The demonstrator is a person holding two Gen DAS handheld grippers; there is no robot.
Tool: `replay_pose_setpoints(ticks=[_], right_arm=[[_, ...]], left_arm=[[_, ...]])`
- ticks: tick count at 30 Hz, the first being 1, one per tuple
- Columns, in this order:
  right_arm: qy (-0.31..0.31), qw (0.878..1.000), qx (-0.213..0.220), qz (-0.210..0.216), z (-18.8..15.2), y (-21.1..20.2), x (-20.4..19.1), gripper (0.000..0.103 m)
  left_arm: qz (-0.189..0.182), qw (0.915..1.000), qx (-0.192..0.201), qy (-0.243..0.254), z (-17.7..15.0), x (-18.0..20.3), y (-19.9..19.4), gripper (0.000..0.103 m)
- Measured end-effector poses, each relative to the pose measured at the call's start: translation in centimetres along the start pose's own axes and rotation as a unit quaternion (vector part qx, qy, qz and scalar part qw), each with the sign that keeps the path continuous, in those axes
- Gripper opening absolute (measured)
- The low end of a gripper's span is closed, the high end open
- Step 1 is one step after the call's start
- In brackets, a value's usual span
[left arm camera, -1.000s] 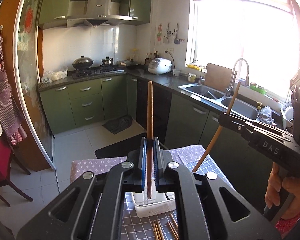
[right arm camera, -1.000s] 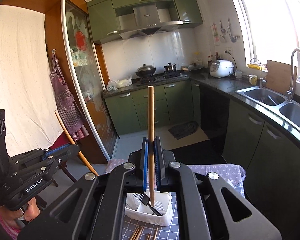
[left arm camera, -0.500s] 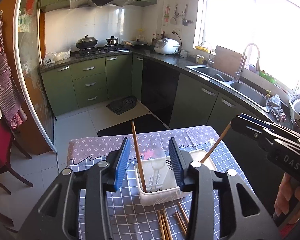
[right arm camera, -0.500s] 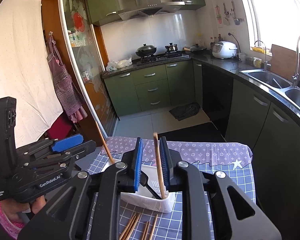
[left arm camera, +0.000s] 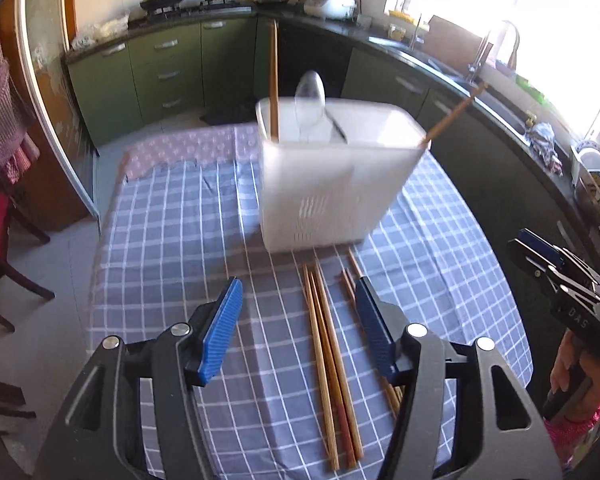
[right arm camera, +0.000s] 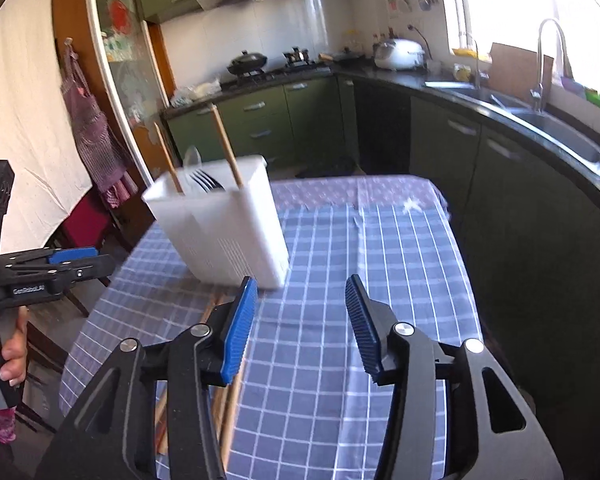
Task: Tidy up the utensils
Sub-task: 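Grasp another wooden chopstick with the left tool and lift it upright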
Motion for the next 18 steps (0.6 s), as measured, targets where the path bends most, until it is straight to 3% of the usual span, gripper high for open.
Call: replay_pose_setpoints(ticks=[2,3,4,10,18], right_arm=[[0.016,1.0,-0.02,-0.006,-1.9,1.0,1.1,0.048],[0.022,0.999,-0.026,-0.006,-2.7,1.3,1.5,0.048],[0.029,0.999,-0.029,-0.005,-3.3,1.5,1.8,0.048],[0.057,0.998,-0.041,0.005,-5.2,1.9,2.9,0.05],[0.071,0.996,-0.048,0.014,-4.9,2.3,2.9,0.05]], left_arm=[[0.004,0.9993,-0.037,-0.004,-1.9,0.0,2.2,0.044],[0.005,0.9984,-0.056,-0.005,-2.8,0.2,3.3,0.034],[0.004,0.9973,-0.073,-0.006,-3.3,0.3,4.2,0.031],[0.01,0.9926,-0.119,-0.023,-5.1,0.6,7.8,0.026],[0.018,0.9915,-0.128,-0.017,-5.4,0.5,8.5,0.024]])
Point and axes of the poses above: each gripper's, at about its wrist camera, not at the fingertips, and y roughly the way its jaws point, x to its right, z to its top, the point moved 2 cm from there along y, roughly the way its jaws point, and after that the axes turned 10 degrees about x, right-handed, at the moved point
